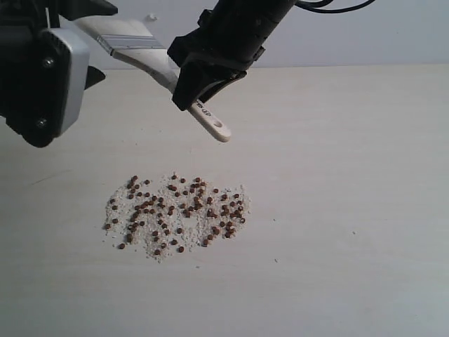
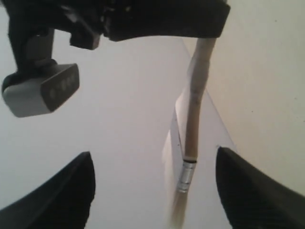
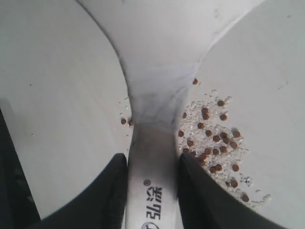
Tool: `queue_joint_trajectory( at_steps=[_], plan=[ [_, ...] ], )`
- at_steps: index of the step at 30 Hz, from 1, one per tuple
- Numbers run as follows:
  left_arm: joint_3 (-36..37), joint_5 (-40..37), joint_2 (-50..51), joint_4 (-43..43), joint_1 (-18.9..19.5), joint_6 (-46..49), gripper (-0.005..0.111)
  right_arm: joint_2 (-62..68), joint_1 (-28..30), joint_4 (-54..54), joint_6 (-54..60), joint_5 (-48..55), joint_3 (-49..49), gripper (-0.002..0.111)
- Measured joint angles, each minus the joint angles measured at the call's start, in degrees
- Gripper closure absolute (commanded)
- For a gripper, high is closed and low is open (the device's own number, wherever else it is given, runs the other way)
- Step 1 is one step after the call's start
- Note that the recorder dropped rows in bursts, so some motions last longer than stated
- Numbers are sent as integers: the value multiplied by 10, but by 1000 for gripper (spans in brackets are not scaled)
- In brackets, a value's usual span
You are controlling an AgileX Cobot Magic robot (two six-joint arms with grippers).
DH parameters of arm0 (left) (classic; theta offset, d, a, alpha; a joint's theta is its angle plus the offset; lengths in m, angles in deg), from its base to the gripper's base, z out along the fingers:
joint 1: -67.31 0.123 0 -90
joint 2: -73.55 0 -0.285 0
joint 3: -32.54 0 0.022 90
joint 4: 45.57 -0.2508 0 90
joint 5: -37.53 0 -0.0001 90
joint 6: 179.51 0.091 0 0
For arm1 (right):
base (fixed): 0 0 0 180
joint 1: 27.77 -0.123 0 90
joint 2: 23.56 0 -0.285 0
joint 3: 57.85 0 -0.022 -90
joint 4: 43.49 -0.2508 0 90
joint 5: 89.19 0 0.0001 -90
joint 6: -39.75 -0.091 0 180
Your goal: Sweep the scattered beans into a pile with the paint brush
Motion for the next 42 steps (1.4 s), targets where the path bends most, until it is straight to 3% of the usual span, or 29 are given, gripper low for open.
queue_joint_trajectory(
  at_steps=[9, 15, 30, 42],
  plan=[
    [2, -81, 71, 0, -5, 24, 39, 0, 0, -1, -25, 0, 0, 108],
    [2, -123, 101, 0, -5, 104, 39, 0, 0, 0, -41, -2, 0, 108],
    [-48, -104, 102, 0, -5, 113, 39, 0, 0, 1, -43, -2, 0, 108],
    [-105, -71, 169, 0, -6, 112, 39, 0, 0, -13, -43, -2, 0, 108]
  ],
)
